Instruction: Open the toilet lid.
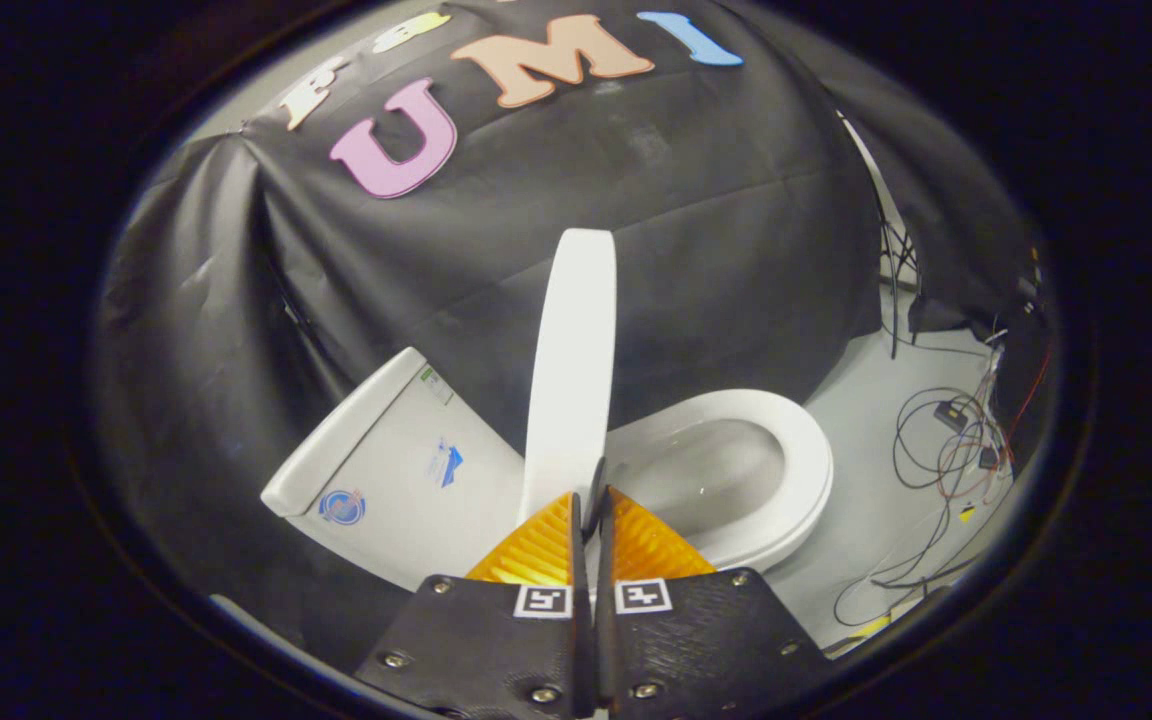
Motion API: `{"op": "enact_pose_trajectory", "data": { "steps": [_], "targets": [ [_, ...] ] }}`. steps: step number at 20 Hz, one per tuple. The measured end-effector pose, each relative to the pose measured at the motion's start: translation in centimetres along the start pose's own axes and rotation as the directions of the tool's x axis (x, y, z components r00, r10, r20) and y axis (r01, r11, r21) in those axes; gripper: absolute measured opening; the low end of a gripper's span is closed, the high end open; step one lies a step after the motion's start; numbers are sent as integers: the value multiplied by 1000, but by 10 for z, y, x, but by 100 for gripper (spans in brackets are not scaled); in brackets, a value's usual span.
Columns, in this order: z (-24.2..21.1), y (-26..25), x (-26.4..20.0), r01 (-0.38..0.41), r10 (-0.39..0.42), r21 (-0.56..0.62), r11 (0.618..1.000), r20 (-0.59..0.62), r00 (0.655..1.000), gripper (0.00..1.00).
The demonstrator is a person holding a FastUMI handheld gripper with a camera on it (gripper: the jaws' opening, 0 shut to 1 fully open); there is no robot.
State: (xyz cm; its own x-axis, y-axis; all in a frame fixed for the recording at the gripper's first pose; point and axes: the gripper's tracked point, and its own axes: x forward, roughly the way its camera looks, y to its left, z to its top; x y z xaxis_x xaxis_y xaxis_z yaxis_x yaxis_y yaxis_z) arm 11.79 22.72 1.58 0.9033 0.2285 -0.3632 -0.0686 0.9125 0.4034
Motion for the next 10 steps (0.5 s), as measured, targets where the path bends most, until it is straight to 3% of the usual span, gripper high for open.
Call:
{"op": "enact_pose_trajectory", "data": {
  "steps": [10],
  "targets": [
    [2, 50, -4, -36, 40, -115, 993, 33, 999, 5]
  ]
}}
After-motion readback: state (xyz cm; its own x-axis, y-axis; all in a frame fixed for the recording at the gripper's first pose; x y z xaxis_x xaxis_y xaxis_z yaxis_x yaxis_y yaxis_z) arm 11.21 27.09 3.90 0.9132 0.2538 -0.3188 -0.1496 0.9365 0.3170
